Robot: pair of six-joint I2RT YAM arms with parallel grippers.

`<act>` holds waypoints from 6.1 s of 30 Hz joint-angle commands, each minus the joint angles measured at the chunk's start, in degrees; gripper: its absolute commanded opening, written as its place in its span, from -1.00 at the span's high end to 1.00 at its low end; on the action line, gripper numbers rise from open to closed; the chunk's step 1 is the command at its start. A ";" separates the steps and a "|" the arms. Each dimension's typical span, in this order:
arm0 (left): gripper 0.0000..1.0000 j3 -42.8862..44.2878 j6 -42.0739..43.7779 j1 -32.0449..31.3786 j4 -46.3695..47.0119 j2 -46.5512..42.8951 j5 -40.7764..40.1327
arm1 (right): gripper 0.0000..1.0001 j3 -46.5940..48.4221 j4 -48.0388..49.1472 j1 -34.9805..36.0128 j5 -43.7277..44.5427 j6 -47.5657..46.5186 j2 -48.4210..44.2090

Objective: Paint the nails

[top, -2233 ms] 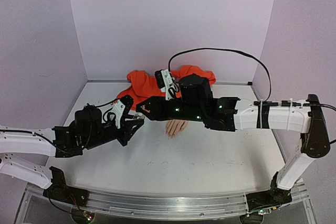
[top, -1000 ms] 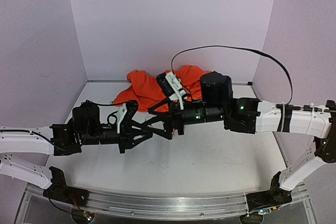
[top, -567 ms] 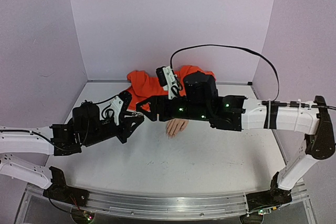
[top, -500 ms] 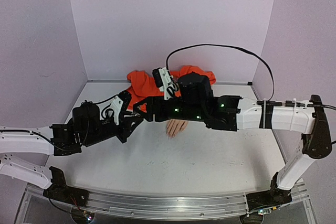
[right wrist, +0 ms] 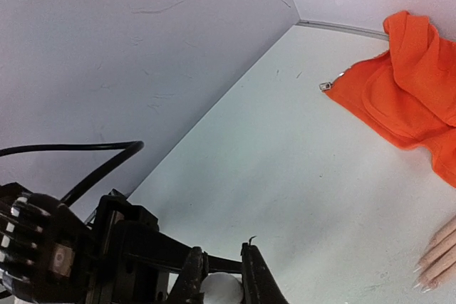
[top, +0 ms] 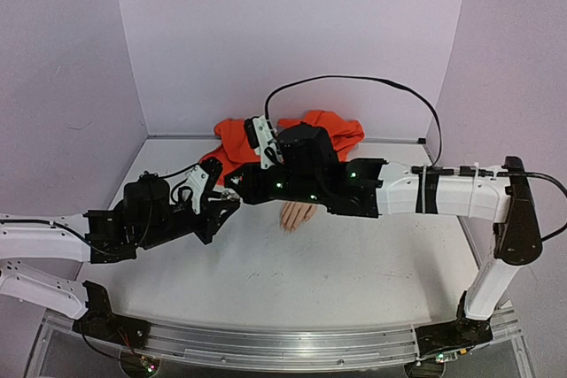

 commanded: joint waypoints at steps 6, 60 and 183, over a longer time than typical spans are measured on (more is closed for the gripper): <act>1.00 -0.69 1.75 -0.02 2.09 -5.76 19.61 | 1.00 -3.46 3.83 -1.89 -16.55 -17.31 -7.04; 1.00 -0.27 2.37 0.02 1.14 -4.47 6.12 | 0.97 -0.65 4.34 -1.52 -14.52 -6.96 -3.63; 1.00 0.23 7.12 0.03 -3.84 -3.95 37.46 | 1.00 0.80 -20.77 -2.06 -36.94 -30.82 -10.81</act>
